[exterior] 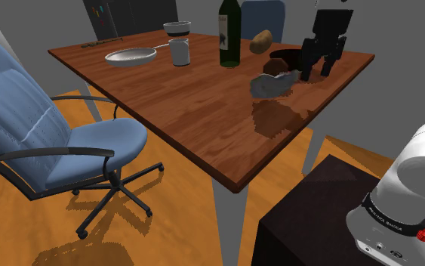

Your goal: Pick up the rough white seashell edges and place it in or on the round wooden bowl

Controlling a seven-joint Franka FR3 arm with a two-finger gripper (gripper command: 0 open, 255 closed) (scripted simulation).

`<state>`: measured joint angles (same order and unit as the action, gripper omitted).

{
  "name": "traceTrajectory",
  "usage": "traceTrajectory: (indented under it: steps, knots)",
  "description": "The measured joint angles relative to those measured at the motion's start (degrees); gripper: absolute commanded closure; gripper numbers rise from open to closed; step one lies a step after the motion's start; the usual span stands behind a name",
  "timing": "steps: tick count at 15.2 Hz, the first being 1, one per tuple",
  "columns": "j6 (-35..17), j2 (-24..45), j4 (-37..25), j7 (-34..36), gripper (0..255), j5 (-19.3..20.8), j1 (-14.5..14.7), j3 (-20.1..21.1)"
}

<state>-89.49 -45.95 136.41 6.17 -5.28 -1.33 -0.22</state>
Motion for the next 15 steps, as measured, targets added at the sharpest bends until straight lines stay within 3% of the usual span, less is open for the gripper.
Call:
traceTrajectory:
  steps: [3,12,15]
  knots:
    - [-0.73,0.68,-1.37,-1.74,0,1.33,1.63,1.98]
    - [-6.91,1.26,-4.92,-14.14,0,11.35,12.21,15.52]
    - [-8.82,0.93,-3.32,-15.12,0,12.24,12.97,16.28]
